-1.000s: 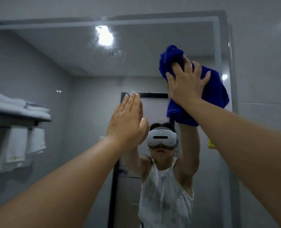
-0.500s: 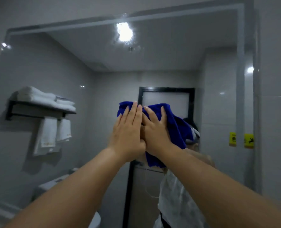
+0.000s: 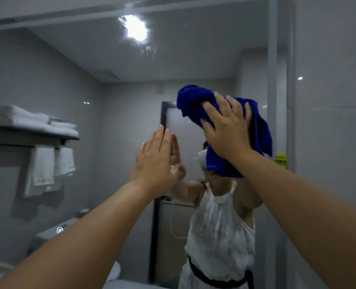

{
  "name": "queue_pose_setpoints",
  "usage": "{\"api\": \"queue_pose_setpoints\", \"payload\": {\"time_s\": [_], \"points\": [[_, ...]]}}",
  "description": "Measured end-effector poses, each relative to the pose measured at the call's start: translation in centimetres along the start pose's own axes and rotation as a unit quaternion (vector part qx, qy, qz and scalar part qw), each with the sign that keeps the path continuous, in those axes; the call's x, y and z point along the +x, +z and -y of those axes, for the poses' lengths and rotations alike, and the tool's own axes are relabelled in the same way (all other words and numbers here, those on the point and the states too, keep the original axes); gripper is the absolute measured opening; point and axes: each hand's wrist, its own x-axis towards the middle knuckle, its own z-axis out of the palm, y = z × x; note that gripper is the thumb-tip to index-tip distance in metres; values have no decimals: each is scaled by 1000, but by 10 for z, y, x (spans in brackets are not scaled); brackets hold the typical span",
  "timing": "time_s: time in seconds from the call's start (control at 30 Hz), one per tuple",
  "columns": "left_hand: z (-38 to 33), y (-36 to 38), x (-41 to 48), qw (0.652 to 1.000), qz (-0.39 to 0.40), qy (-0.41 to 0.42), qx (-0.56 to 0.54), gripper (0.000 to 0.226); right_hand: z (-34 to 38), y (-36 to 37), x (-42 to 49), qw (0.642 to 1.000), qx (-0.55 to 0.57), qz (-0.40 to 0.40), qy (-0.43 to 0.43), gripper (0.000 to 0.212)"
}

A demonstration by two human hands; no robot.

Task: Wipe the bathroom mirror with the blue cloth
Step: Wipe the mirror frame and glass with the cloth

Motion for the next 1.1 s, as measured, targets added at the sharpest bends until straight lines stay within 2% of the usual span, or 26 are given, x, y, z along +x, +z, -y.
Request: {"api": "queue_pose_setpoints", "payload": {"time_s": [0.17,0.3,0.53,0.67,0.83,1.0,1.1], "points": [[-13,17,-11,999,28,19,-20,81,-22,-8,-21,995,-32,-36,91,43],[-20,23,-15,998,53,1,-29,80,-23,-8,-40,986,-48,-60,151,44],[-14,14,-12,996,70,19,-46,82,-16,-4,-47,980,-60,-69,179,42],[-3,9,-13,995,73,38,-48,73,0,0,-41,974,-64,-81,203,38],[30,9,-21,996,42,44,-62,69,42,14,-9,980,-50,-66,179,40],[76,7,-18,996,-15,9,-91,76,89,31,33,994,-45,-20,101,42],[92,8,-29,994,-12,1,-107,79,91,33,33,997,-43,-6,70,40]]}}
